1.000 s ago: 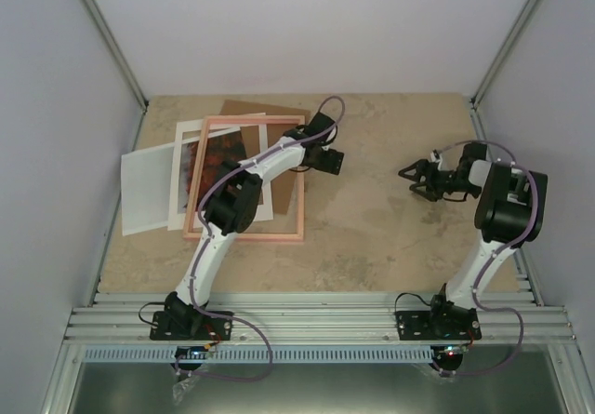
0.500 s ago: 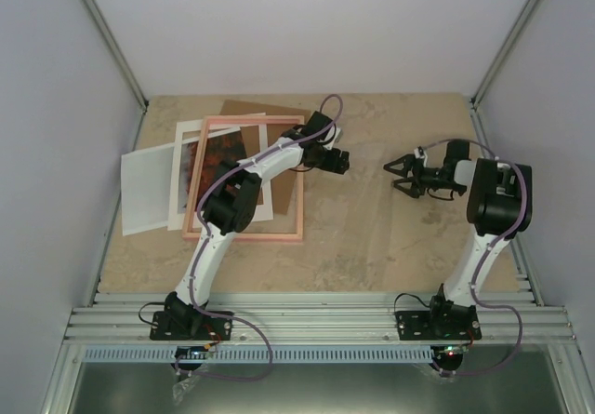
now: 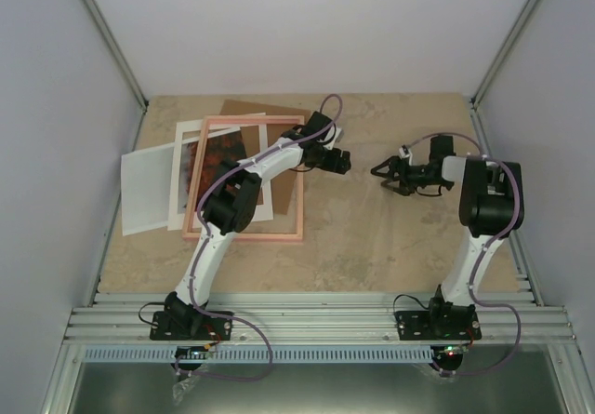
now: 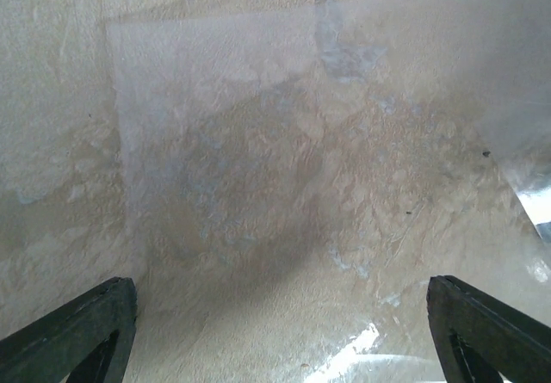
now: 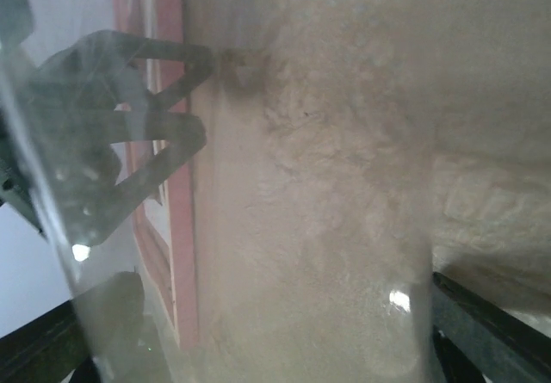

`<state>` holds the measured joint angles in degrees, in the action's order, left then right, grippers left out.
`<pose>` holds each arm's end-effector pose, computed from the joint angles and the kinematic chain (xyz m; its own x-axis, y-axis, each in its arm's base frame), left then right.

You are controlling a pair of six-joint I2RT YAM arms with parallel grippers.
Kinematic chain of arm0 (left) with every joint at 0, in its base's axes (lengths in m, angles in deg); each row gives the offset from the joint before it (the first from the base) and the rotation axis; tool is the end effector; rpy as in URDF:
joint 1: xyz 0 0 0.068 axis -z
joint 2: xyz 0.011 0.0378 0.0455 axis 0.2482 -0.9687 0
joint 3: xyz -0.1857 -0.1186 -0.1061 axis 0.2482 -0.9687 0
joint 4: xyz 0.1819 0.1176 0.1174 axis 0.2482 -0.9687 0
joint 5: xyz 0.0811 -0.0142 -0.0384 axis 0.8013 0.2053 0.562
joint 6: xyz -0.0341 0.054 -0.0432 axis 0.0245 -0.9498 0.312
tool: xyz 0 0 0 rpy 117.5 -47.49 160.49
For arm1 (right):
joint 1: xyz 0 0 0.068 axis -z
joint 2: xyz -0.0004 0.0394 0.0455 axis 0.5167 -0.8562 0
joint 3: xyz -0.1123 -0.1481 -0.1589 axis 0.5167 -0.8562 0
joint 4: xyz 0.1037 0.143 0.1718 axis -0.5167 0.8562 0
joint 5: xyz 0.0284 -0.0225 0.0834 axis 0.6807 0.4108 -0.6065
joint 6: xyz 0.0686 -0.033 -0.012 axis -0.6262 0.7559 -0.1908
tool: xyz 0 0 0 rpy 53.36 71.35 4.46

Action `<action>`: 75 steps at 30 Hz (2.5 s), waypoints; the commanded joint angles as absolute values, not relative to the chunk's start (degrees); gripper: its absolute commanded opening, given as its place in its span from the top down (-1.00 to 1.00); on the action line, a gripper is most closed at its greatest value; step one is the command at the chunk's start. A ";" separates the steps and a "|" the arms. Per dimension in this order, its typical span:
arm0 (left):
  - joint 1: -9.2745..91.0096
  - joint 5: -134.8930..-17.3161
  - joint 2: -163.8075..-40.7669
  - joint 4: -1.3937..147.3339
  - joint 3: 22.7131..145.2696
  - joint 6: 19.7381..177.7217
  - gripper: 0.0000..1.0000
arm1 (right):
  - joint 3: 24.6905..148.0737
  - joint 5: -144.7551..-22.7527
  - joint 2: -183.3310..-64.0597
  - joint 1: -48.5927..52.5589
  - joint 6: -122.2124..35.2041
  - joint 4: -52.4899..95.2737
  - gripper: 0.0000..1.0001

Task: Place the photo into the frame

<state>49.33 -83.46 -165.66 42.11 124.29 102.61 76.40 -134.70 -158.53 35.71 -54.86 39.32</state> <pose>0.4052 -0.3048 0.1081 -0.8284 0.2659 -0.4930 0.4746 0.8008 -0.3655 0.3576 0.0275 0.0861 -0.9658 0.2408 -0.0957 0.0371 0.4939 0.8687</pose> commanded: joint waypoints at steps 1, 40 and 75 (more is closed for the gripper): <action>50.65 -89.21 -168.22 37.93 119.96 103.89 -0.88 | 76.90 -130.97 -159.17 36.57 -52.33 44.51 -0.60; 41.35 -131.94 -138.19 67.08 98.69 109.74 0.49 | 85.17 -155.72 -140.53 43.38 -30.16 53.83 0.28; 19.78 -92.89 -109.93 42.50 107.92 86.61 1.00 | 105.99 -99.66 -168.45 5.18 -58.38 41.30 -0.52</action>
<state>20.00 -95.48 -112.20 41.94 109.36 87.66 100.79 -105.52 -165.24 8.67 -57.77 39.32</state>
